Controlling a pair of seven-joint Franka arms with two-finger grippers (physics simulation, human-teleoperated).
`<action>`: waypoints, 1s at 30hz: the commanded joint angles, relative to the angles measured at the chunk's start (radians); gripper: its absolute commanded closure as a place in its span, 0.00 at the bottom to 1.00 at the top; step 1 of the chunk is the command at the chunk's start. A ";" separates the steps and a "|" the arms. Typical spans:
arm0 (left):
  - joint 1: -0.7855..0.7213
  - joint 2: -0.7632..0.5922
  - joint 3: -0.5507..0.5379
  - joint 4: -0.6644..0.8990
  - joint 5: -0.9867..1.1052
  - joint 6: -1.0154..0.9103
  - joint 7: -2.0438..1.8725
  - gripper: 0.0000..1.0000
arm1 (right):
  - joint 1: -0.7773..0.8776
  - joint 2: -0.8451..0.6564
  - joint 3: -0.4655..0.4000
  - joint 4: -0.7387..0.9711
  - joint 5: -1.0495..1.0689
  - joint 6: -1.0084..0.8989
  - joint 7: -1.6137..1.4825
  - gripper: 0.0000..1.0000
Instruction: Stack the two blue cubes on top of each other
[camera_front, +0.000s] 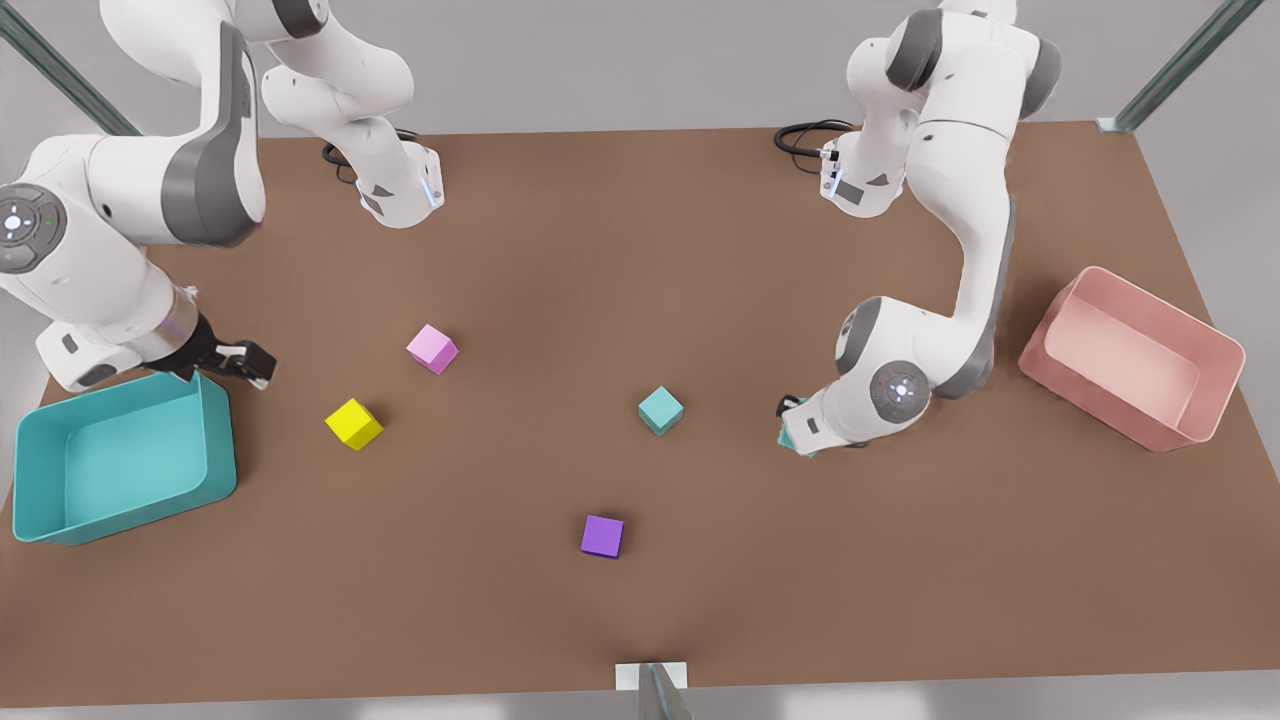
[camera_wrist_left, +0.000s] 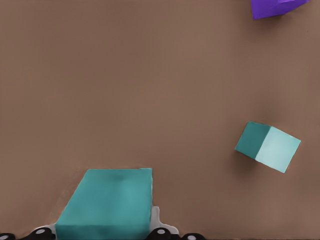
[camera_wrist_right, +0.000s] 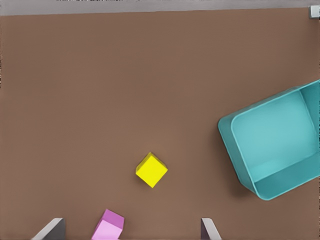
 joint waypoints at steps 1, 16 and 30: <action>-0.107 0.023 -0.062 0.004 0.006 0.015 -0.987 0.32 | 0.000 -0.011 -0.001 -0.006 -0.012 0.006 -0.103 0.00; -0.230 0.171 -0.066 0.066 0.144 0.246 -1.242 0.32 | 0.003 0.033 -0.008 -0.003 -0.007 0.011 -0.101 0.00; -0.213 0.182 -0.068 0.064 0.140 0.243 -1.243 0.00 | 0.006 0.044 -0.007 -0.005 0.001 0.013 -0.100 0.00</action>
